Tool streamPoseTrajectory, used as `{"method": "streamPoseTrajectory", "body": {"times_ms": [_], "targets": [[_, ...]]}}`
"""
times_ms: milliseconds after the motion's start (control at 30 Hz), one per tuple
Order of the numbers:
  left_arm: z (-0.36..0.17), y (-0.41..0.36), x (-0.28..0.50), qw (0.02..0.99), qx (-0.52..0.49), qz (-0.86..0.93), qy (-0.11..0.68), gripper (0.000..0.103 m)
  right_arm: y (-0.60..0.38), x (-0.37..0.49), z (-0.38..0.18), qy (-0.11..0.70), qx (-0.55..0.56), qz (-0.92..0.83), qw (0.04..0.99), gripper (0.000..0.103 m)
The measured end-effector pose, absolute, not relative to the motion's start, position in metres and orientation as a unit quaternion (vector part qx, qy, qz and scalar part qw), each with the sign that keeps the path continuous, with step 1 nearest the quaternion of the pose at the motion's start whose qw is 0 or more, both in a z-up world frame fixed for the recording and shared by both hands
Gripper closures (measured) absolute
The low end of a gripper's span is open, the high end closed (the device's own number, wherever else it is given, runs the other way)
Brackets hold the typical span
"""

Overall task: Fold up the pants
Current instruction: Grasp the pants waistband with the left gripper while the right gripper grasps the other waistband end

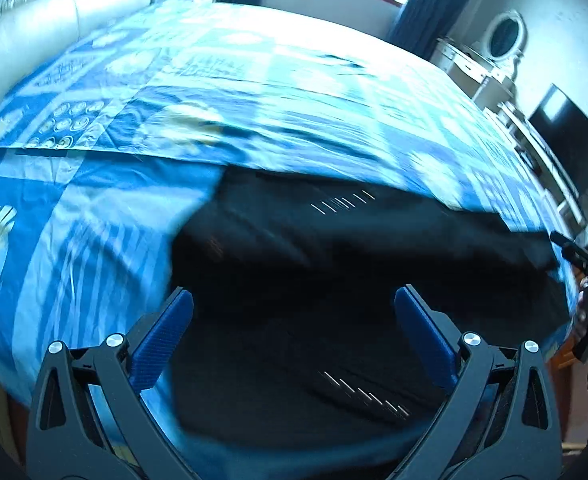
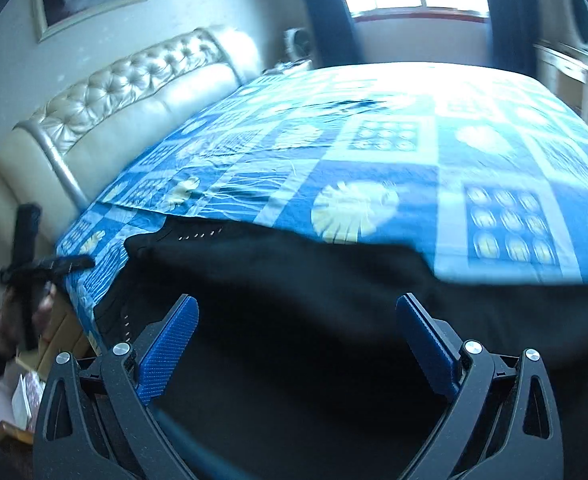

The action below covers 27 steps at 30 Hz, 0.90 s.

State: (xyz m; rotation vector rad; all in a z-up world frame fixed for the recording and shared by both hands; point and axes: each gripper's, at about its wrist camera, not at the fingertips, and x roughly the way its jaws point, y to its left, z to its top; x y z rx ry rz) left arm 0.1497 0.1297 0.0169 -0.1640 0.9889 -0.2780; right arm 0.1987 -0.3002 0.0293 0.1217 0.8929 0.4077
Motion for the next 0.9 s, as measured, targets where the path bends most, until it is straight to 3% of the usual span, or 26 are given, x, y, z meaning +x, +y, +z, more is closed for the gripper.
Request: {"method": "streamPoseTrajectory", "body": {"times_ms": [167, 367, 533, 633, 700, 733, 767, 800, 833, 900], "targets": [[-0.014, 0.172, 0.235, 0.841, -0.133, -0.166, 0.498, 0.002, -0.295, 0.273, -0.005, 0.5, 0.044, 0.227, 0.835, 0.004], [-0.055, 0.157, 0.293, 0.811, -0.078, -0.215, 0.539, 0.002, -0.291, 0.319, -0.046, 0.551, 0.027, 0.248, 0.796, 0.004], [-0.068, 0.138, 0.309, 0.798, -0.048, -0.236, 0.553, 0.009, -0.291, 0.339, -0.066, 0.58, 0.019, 0.258, 0.772, 0.004], [-0.068, 0.131, 0.312, 0.798, -0.037, -0.237, 0.553, 0.023, -0.289, 0.34, -0.072, 0.592, 0.005, 0.262, 0.763, 0.005], [-0.07, 0.129, 0.316, 0.801, -0.019, -0.22, 0.556, 0.045, -0.285, 0.339, -0.075, 0.597, -0.011, 0.262, 0.758, 0.006], [-0.069, 0.129, 0.316, 0.801, -0.015, -0.217, 0.558, 0.05, -0.283, 0.338, -0.075, 0.599, -0.017, 0.265, 0.755, 0.008], [-0.069, 0.129, 0.317, 0.796, -0.022, -0.226, 0.561, 0.062, -0.28, 0.336, -0.076, 0.601, -0.022, 0.27, 0.752, 0.025], [-0.068, 0.129, 0.317, 0.792, -0.027, -0.231, 0.564, 0.069, -0.277, 0.334, -0.079, 0.61, -0.028, 0.272, 0.744, 0.068], [-0.067, 0.129, 0.316, 0.79, -0.03, -0.235, 0.566, 0.071, -0.275, 0.333, -0.081, 0.618, -0.03, 0.27, 0.738, 0.077], [-0.063, 0.124, 0.314, 0.792, -0.018, -0.234, 0.563, 0.082, -0.271, 0.33, -0.079, 0.615, -0.046, 0.263, 0.742, 0.081]]}}
